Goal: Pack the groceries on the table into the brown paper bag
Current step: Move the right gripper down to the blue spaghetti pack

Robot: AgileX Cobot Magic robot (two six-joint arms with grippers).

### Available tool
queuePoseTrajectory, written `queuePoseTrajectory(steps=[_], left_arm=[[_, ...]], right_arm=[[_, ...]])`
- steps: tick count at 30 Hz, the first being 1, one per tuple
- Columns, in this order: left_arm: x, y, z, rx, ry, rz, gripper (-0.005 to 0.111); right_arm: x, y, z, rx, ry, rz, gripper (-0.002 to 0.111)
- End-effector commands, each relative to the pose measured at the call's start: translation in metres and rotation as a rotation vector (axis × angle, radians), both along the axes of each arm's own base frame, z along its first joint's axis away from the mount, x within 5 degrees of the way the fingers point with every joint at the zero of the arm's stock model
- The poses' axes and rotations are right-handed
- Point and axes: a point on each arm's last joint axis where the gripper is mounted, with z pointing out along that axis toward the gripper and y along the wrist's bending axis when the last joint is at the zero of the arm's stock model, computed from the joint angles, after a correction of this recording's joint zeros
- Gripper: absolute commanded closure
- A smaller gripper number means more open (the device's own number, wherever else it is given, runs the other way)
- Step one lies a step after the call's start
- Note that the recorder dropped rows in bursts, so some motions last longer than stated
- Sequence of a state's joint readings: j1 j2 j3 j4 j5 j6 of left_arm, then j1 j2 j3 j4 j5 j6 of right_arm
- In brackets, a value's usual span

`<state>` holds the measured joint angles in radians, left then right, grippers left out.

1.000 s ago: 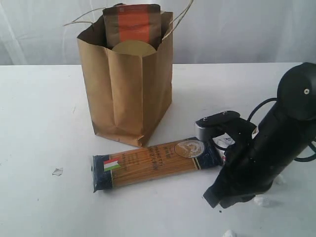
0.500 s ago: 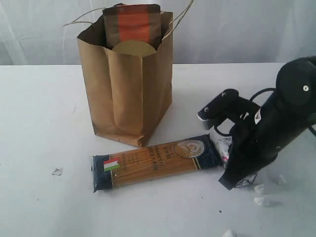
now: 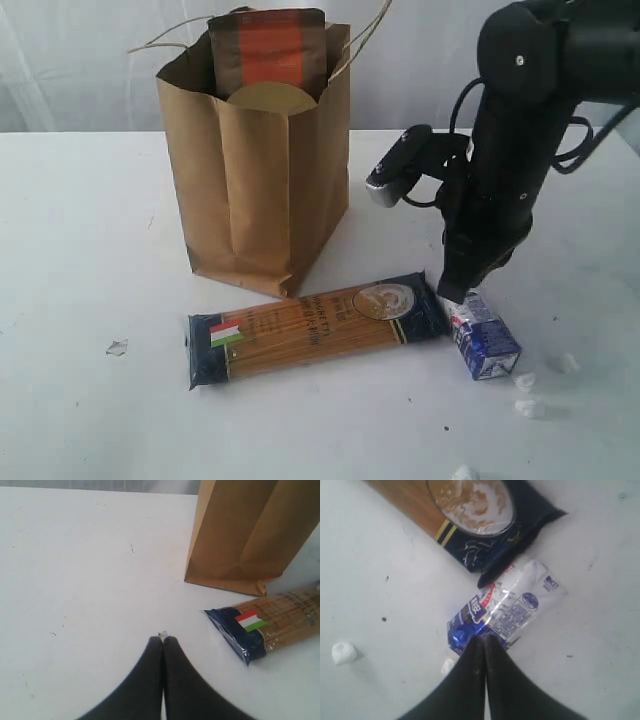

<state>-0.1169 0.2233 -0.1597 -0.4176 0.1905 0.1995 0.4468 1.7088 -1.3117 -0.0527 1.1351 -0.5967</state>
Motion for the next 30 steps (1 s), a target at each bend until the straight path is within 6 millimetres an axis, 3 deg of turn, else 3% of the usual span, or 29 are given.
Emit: queuePoseTrajectory(steps=[1,5,7,12,16,30], left_arm=[[0.001,0.001,0.000,-0.007,-0.030,0.016,0.107],[0.001,0.001,0.000,0.000,-0.029,0.014,0.107],[0.001,0.001,0.000,0.000,-0.029,0.014,0.107],[-0.001,0.000,-0.003,0.004,0.003,-0.002,0.107],[-0.003,-0.002,-0.007,0.010,0.053,-0.028,0.107],[-0.005,-0.003,-0.010,0.014,0.087,-0.045,0.107]], right_arm=[[0.008,0.003,0.001,0.016,0.006,0.101,0.108],[0.009,0.010,0.002,0.089,-0.012,0.132,0.107],[0.006,0.018,0.002,0.154,0.006,0.198,0.100],[-0.005,0.035,0.004,0.298,0.060,0.351,0.065],[-0.013,0.047,-0.002,0.306,0.064,0.419,0.040],[-0.046,0.087,-0.007,0.322,0.104,0.542,0.037]])
